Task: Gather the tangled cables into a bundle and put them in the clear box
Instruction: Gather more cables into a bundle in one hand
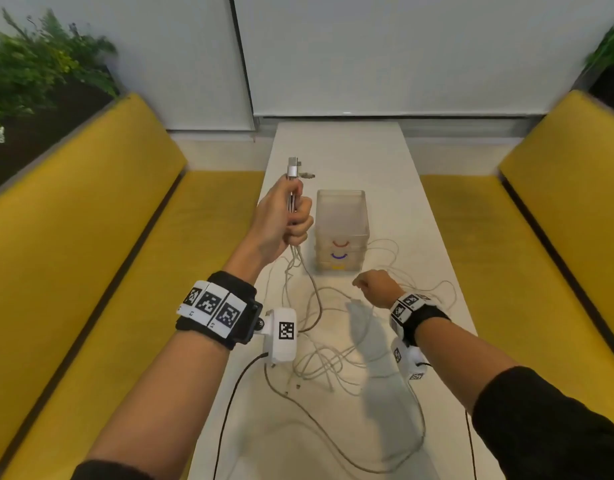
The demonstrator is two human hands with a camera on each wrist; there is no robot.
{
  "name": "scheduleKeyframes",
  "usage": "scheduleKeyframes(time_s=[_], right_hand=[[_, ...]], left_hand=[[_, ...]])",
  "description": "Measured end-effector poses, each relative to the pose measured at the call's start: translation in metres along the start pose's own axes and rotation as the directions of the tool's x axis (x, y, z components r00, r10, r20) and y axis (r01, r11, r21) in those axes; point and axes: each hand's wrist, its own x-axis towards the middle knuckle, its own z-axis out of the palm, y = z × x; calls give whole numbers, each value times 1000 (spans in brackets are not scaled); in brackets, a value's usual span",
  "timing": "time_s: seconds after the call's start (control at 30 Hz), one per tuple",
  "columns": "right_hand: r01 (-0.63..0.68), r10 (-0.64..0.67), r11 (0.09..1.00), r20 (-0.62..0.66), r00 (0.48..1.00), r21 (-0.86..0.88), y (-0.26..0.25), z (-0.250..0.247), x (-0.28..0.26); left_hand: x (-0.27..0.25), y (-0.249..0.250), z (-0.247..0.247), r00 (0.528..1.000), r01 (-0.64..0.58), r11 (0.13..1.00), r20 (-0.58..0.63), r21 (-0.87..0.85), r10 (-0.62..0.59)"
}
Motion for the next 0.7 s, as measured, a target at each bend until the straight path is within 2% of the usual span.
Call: scheduleKeyframes(time_s=[0.2, 0.4, 0.53, 0.6, 0.7], right_hand=[[-78, 86, 984, 45, 995, -161, 7, 56, 25], [-164, 160, 982, -50, 986, -91, 11, 70, 22], [-108, 176, 952, -223, 959, 287, -11, 26, 16], [2, 126, 918, -297, 947, 397, -30, -15, 7], [180, 7, 841, -343, 939, 511, -64, -77, -12]], left_hand=[[-4, -25, -1, 998, 55, 989, -25, 136, -52], [-7, -30, -5, 1000, 8, 942, -7, 335, -6], [-7, -29, -3, 994, -108, 880, 31, 463, 106], [-4, -31, -2, 986, -167, 832, 70, 529, 153], [2, -35, -2, 974, -224, 742, 160, 631, 159]])
